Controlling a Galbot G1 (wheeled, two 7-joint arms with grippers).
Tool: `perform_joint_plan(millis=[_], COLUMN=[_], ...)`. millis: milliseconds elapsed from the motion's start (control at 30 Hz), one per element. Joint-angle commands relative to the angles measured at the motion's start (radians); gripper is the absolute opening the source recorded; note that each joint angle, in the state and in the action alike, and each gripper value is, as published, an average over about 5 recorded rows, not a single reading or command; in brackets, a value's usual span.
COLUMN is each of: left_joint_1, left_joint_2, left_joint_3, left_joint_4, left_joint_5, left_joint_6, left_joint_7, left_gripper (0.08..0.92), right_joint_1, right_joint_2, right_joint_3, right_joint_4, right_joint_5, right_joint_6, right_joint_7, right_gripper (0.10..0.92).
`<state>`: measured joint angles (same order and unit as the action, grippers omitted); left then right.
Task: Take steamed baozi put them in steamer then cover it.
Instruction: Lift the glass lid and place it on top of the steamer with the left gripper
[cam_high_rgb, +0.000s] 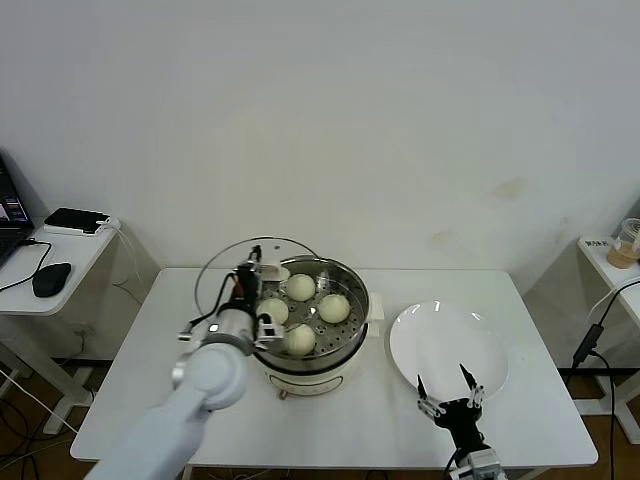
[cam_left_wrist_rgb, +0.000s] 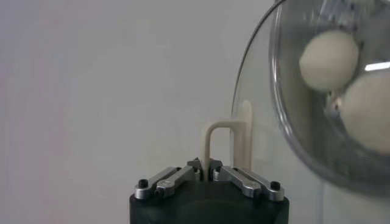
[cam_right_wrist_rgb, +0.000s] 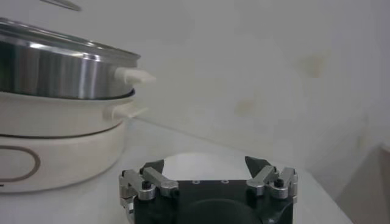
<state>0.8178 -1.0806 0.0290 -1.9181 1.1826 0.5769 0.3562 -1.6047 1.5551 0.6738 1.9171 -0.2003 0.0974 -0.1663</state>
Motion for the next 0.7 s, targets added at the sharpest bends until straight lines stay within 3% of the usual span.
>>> perform_joint_plan(millis=[33,400,700], left_joint_1=[-0.05,-0.007,0.042], left_joint_2=[-0.166,-0.253,-0.261], left_joint_3=[0.112,0.099,0.068], left_joint_4=[0.036,0.081,0.1], left_joint_5=[0.13,0.162,0.201], left_joint_6=[0.036,0.033,0.003], left_joint_7=[0.079,0.037,0.009], left_gripper=[0.139,0.139,0.139], right_joint_1=[-0.004,-0.011,-0.013], right_joint_2=[0.002,-0.003,-0.008], right_joint_3=[-0.01,-0.009,-0.014], right_joint_4=[-0.004,-0.001,-0.003], right_joint_5=[-0.014,-0.017,-0.017], right_joint_6=[0.005,0.004,0.006], right_joint_7=[0.001,0.0,0.0], right_gripper=[0.823,0.823,0.823])
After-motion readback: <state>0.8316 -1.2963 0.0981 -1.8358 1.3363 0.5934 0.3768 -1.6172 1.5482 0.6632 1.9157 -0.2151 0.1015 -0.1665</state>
